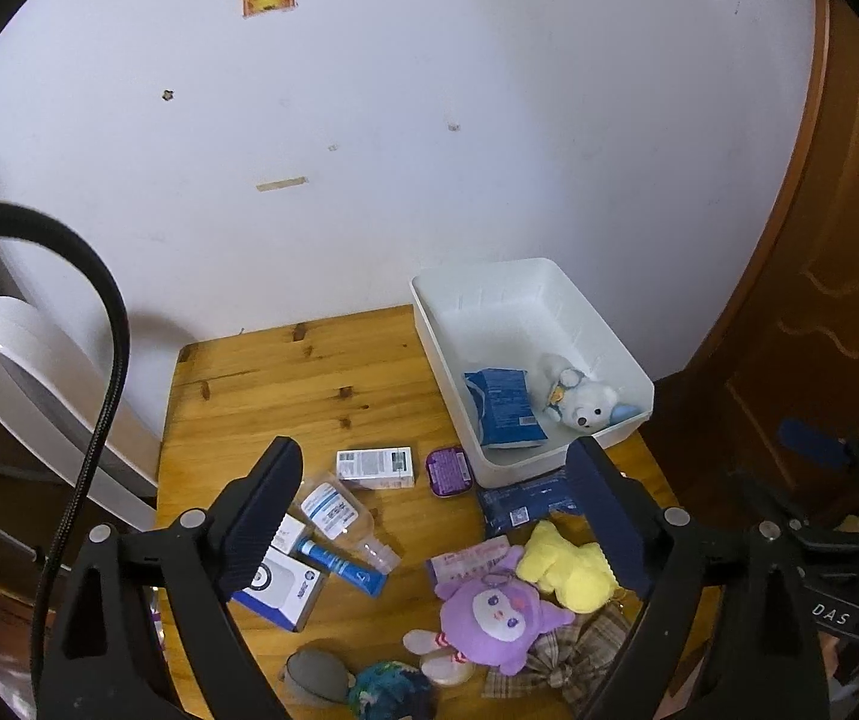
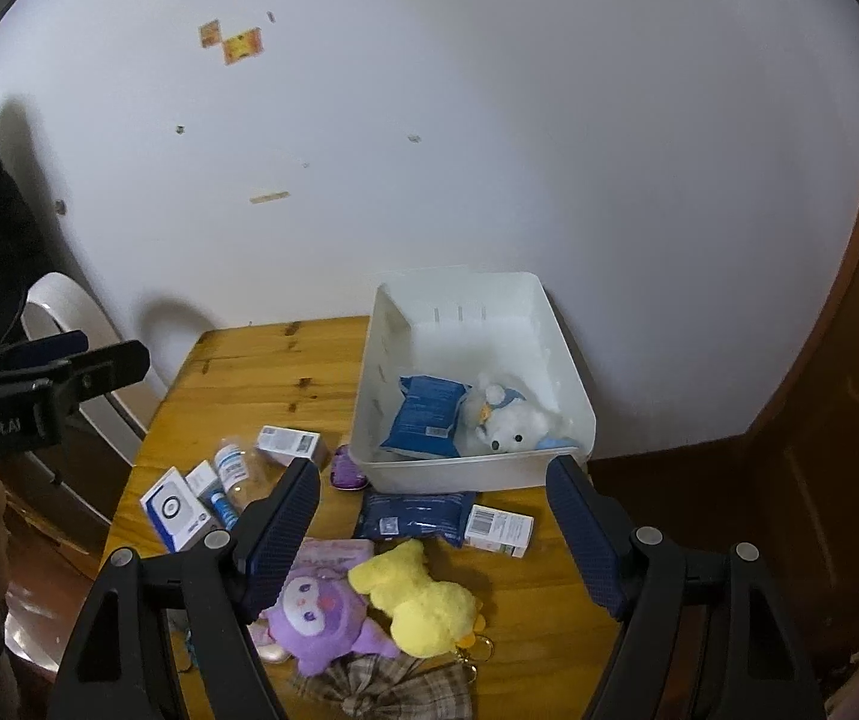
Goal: Organize objects
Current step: 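Withdraw both tools from the tray toward the purple doll and yellow duck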
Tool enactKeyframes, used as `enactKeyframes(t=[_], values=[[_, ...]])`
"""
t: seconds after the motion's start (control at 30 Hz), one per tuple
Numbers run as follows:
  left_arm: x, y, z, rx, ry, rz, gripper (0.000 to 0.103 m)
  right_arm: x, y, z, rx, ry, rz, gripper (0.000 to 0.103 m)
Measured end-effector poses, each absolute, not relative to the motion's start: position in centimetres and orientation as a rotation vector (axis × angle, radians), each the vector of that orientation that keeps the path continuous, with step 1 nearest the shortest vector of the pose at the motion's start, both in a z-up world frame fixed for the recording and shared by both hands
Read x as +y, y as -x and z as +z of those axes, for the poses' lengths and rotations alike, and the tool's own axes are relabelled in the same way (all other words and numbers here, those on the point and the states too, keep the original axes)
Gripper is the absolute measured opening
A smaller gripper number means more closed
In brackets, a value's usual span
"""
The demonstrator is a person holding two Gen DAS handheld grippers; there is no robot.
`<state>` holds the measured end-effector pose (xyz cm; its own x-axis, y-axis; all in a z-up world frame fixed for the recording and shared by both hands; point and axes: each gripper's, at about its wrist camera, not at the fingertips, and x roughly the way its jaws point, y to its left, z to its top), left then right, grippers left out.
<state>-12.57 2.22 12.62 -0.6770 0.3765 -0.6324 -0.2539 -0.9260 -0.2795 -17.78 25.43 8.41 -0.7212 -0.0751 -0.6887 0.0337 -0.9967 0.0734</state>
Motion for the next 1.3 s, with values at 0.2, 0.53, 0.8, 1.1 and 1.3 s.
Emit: enactKeyframes(t=[0.2,0.53,0.8,1.1,1.3], values=[[1.1,11.3,13.4,-0.251,1.004,2.578,0.092,25.1,16.0,9.6,-0.085,-1.093,-2.861,0.079],[0.8,9.1,14.1,-0.219,0.940,2.567,0.099,24.8,14.1,10.4,-0.052,-1.047,-2.872,0.079],[2.1,7.8,13.1,-0.175,0.966,2.513,0.099,25.3,13.5,9.1,-0.035,-1.087,-2.866,0.079],[3.0,7.5,11.4,-0.160,1.033,2.453,0.099,26.8,12.4,7.2,-0.057,-1.140,-2.864,0.079],[3.3,7.5,9.7,-0.154,1.091,2.433,0.099,28.0,11.8,5.1,-0.078,-1.190,-2.848,0.079]])
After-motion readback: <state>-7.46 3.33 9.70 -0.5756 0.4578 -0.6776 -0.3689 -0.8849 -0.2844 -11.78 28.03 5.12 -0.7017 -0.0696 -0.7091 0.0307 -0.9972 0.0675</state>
